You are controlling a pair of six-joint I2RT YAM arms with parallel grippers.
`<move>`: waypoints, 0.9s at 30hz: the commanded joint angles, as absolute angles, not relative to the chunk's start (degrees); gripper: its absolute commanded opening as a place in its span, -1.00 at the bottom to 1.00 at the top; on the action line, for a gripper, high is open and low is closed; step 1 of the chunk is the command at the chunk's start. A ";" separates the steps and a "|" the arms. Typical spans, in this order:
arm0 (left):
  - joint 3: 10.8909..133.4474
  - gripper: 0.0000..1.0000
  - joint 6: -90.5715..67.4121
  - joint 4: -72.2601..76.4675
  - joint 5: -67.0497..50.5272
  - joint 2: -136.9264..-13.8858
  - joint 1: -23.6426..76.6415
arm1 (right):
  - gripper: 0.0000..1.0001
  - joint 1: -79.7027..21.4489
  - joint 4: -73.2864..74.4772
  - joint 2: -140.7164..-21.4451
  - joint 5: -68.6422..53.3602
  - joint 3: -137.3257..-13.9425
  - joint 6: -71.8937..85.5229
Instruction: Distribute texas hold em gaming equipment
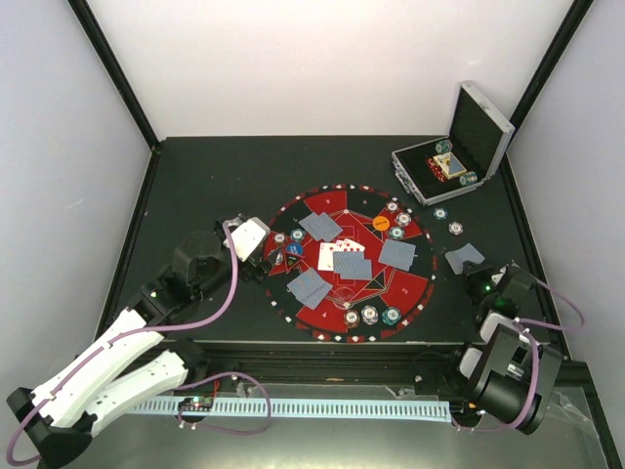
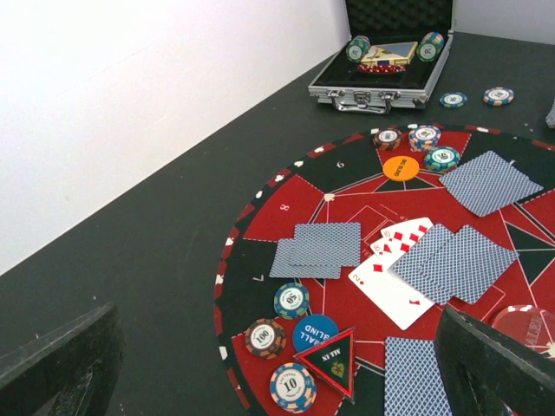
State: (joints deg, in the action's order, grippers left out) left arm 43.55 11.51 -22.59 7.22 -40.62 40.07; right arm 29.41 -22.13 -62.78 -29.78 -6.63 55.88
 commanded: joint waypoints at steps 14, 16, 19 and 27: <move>43.59 0.98 11.07 -21.44 5.90 -39.91 39.66 | -0.54 29.90 -20.64 -68.11 -24.92 -7.41 55.11; 43.59 0.98 11.07 -21.41 5.89 -39.77 39.68 | -0.51 29.96 -20.05 -68.57 -24.92 -7.47 55.11; 43.51 0.98 11.05 -21.30 5.89 -39.58 39.69 | -0.39 29.91 -19.17 -68.69 -24.67 -7.47 55.12; 43.50 0.98 11.05 -21.12 5.94 -39.20 39.72 | -0.06 29.85 -11.16 -65.81 -22.35 -8.95 54.51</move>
